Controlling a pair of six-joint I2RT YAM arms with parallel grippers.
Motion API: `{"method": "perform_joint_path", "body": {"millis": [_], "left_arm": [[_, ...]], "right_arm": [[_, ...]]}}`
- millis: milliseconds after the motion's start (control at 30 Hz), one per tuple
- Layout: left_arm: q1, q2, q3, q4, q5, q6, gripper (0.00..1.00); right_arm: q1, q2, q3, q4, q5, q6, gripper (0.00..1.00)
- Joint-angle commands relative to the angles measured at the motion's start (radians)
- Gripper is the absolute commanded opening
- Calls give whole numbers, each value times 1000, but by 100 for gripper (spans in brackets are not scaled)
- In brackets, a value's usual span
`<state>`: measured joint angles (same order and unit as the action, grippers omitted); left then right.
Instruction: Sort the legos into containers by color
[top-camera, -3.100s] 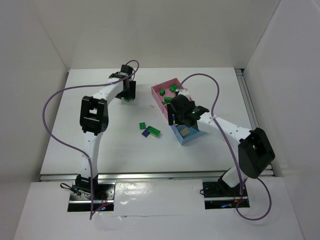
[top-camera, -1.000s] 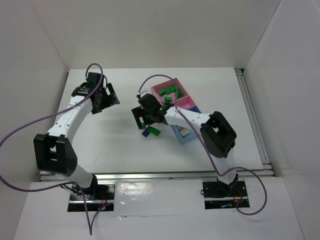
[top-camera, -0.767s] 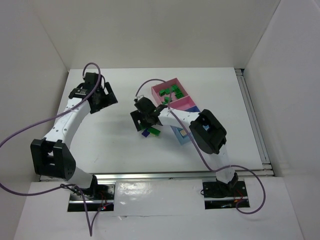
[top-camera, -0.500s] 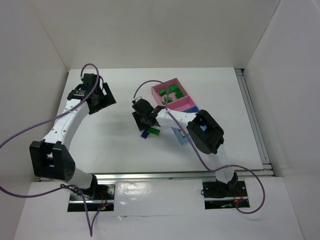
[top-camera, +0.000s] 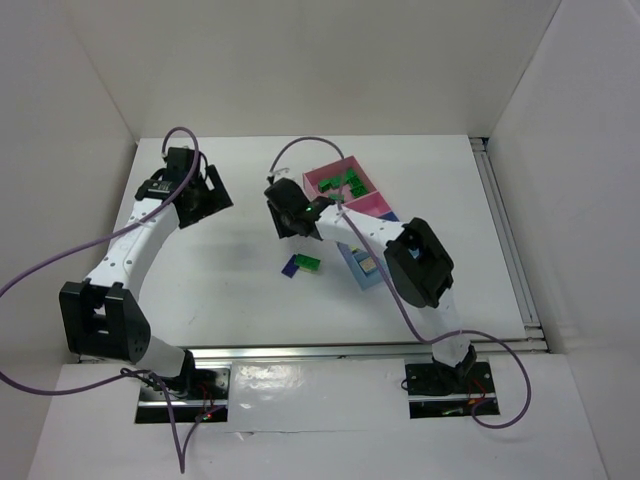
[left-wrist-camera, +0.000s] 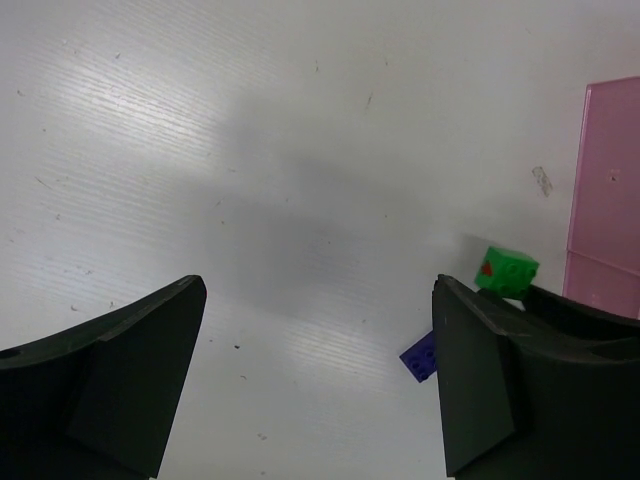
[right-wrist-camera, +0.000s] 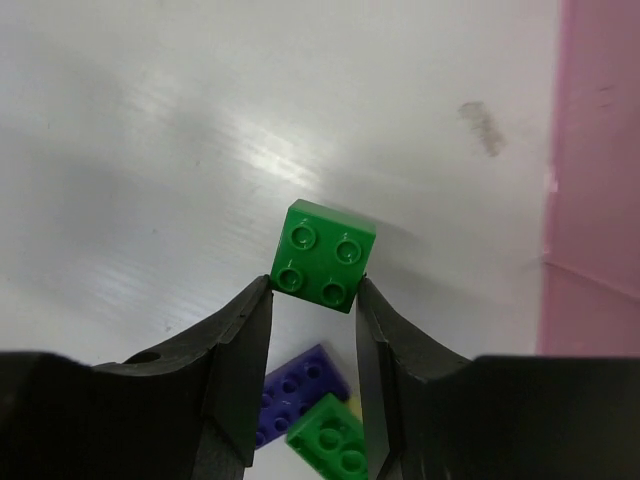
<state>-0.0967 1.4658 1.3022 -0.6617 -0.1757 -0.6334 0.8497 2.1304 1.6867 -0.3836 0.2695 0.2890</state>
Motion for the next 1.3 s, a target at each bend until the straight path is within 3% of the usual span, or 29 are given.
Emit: {"method": "perform_joint_path", "body": {"millis": [0, 200, 233, 333, 367, 467, 500, 667, 733, 800, 933, 1100, 1267], "left_arm": [[5, -21, -4, 25, 22, -3, 96], [-14, 25, -4, 36, 67, -12, 92], [-14, 25, -4, 36, 77, -12, 92], [-23, 51, 17, 27, 88, -12, 92], [-23, 60, 17, 27, 88, -2, 92], [-32, 60, 26, 27, 88, 8, 94], [-32, 60, 26, 27, 73, 17, 95], [-41, 60, 37, 27, 54, 35, 95], [-41, 71, 37, 27, 54, 35, 95], [-41, 71, 37, 27, 54, 35, 95], [-51, 93, 48, 17, 54, 35, 95], [-60, 93, 48, 17, 54, 35, 95], [-60, 93, 48, 17, 54, 44, 95]], "right_arm": [[-92, -136, 19, 11, 65, -1, 30], [-241, -132, 44, 9, 77, 25, 30], [-256, -101, 74, 9, 77, 25, 37], [-293, -21, 201, -78, 28, 25, 85], [-293, -21, 211, -98, 28, 25, 87], [-267, -117, 72, -32, 24, -27, 87], [-256, -153, 26, 16, -1, -46, 82], [-152, -334, -214, 52, -190, -171, 82], [-77, -360, -297, 28, -205, -232, 84], [-41, -369, -347, 14, -205, -255, 94], [-28, -339, -348, -11, -227, -274, 96], [-28, -242, -282, -23, -259, -333, 82], [-28, -167, -229, -74, -335, -358, 80]]}}
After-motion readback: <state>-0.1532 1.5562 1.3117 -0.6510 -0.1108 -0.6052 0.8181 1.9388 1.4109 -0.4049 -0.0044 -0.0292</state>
